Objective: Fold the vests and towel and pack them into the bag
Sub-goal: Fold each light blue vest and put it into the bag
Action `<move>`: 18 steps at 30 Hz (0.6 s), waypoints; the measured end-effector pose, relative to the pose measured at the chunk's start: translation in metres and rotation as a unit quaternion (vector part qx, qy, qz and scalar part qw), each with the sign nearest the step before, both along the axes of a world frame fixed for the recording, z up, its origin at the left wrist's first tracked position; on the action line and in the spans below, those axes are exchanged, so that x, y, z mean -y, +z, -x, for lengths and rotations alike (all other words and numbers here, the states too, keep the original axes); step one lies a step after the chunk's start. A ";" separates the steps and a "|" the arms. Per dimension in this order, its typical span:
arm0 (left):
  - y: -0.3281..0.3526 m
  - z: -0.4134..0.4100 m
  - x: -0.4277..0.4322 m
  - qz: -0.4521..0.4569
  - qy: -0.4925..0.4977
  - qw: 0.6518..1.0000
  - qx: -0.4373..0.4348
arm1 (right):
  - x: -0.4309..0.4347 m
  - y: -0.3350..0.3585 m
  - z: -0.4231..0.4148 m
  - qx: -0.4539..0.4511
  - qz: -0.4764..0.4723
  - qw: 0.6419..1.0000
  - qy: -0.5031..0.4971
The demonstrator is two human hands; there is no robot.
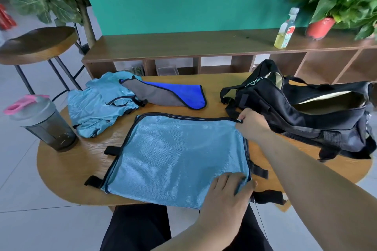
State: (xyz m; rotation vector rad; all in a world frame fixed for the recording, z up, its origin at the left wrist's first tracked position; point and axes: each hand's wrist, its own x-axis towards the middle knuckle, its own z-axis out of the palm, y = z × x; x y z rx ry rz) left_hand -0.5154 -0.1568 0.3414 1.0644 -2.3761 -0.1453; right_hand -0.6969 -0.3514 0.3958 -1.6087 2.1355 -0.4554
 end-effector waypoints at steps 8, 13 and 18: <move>0.059 -0.025 -0.015 -0.147 0.050 0.965 -0.214 | -0.004 0.044 -0.006 0.079 0.064 0.995 -0.020; 0.096 -0.048 -0.022 -0.206 0.152 0.880 -0.400 | 0.009 0.066 -0.038 0.180 0.077 0.980 -0.048; 0.101 -0.083 -0.018 -0.225 0.230 0.770 -0.552 | 0.029 0.076 -0.097 0.206 0.074 0.974 -0.058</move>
